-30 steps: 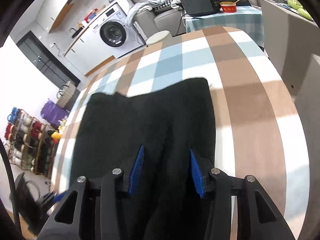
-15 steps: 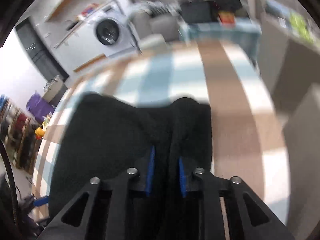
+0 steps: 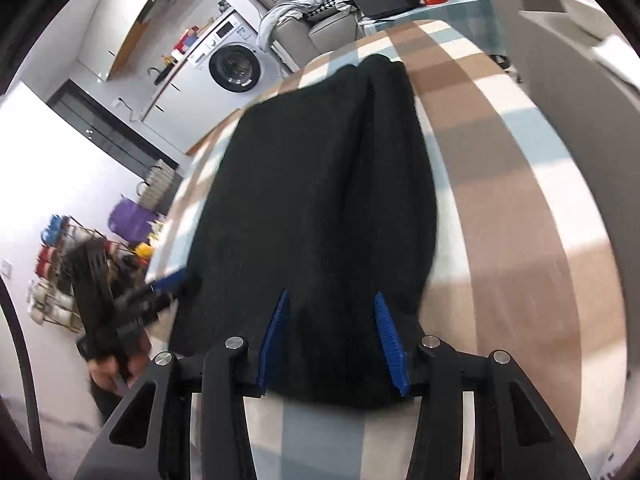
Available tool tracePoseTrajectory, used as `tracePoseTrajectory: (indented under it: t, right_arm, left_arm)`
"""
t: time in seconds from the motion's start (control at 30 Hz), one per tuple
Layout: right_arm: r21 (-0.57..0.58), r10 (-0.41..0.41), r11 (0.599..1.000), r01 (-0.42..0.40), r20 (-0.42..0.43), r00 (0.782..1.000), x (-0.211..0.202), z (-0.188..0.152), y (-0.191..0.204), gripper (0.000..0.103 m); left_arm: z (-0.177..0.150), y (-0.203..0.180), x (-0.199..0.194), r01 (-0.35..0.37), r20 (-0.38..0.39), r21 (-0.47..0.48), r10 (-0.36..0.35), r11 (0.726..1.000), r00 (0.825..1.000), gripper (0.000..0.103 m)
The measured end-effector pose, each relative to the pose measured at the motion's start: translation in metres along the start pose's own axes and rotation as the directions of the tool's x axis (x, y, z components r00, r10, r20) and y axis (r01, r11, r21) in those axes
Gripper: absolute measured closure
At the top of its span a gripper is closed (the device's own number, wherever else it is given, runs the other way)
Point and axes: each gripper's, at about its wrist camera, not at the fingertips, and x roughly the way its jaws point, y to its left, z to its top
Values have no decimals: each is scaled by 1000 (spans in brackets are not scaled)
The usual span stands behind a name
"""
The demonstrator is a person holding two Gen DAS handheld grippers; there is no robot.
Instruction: Fold small clothes
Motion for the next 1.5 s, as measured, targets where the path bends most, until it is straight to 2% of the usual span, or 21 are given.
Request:
tracePoseTrajectory:
  t: [0.1, 0.17, 0.27, 0.4, 0.5, 0.53, 0.57, 0.7, 0.77, 0.8, 0.83, 0.87, 0.9, 0.93, 0.97, 1.03, 1.2, 1.4, 1.5]
  right_arm:
    - [-57, -58, 997, 58, 1, 998, 2, -10, 9, 60]
    - [-120, -113, 986, 111, -9, 994, 7, -16, 15, 81]
    - [-119, -109, 987, 106, -25, 994, -1, -22, 11, 90]
    - [-165, -107, 981, 97, -47, 993, -5, -24, 12, 89]
    - [-135, -88, 987, 88, 10, 996, -15, -12, 6, 71]
    - [-118, -84, 989, 88, 41, 996, -17, -7, 3, 59]
    - [-107, -92, 990, 97, 50, 995, -15, -3, 0, 58]
    - [-59, -83, 995, 85, 35, 996, 4, 10, -8, 57]
    - [-73, -92, 993, 95, 35, 995, 11, 15, -6, 57]
    - [-80, -99, 992, 101, 37, 994, 13, 16, -5, 57]
    - [-93, -104, 990, 107, 33, 994, 17, 18, -4, 57]
    - [-105, -116, 987, 118, 26, 993, 20, 19, -3, 58]
    - [-107, -120, 987, 122, 22, 993, 23, 20, -3, 60]
    - [-109, -115, 987, 115, 12, 993, 25, 20, -3, 66]
    - [-112, -106, 988, 106, 10, 994, 26, 20, -2, 72]
    - [-131, -108, 986, 107, 4, 994, 30, 22, 3, 76]
    - [-145, -93, 985, 92, 1, 996, 52, 31, 21, 77]
    - [-150, -49, 988, 49, 2, 999, 94, 49, 64, 76]
    - [-96, -5, 995, 5, 4, 1000, 100, 52, 66, 73]
  left_arm:
    - [-2, -2, 0, 1, -2, 3, -1, 1000, 1000, 46]
    - [-5, -3, -2, -4, 0, 9, 4, 1000, 1000, 46]
    - [-9, -3, -7, -10, 4, 6, 10, 1000, 1000, 46]
    - [-15, 3, -14, -9, 6, -13, 9, 1000, 1000, 44]
    - [-12, 7, -12, -5, 3, -32, 5, 999, 1000, 41]
    - [-10, 7, -10, 1, 2, -36, -1, 999, 1000, 41]
    - [-7, 7, -6, 9, 4, -39, -9, 999, 1000, 41]
    - [4, 3, 8, 15, 19, -41, -14, 999, 1000, 41]
    - [9, 0, 14, 37, 25, -39, -36, 999, 999, 44]
    - [11, 0, 16, 45, 28, -41, -44, 998, 999, 55]
    - [14, -1, 20, 66, 29, -43, -65, 997, 997, 70]
    - [15, -3, 21, 71, 31, -39, -70, 997, 997, 74]
    - [16, -4, 21, 60, 42, -30, -58, 998, 997, 82]
    - [17, -6, 20, 52, 52, -16, -51, 999, 997, 88]
    - [18, -6, 19, 47, 57, -16, -46, 999, 997, 89]
    - [18, -1, 18, 54, 57, -35, -52, 998, 997, 90]
    - [16, 22, 6, -3, 86, -65, 9, 998, 996, 91]
    - [19, 78, -8, -74, 116, -177, 96, 981, 989, 91]
    - [22, 94, -10, -99, 111, -211, 124, 973, 986, 88]
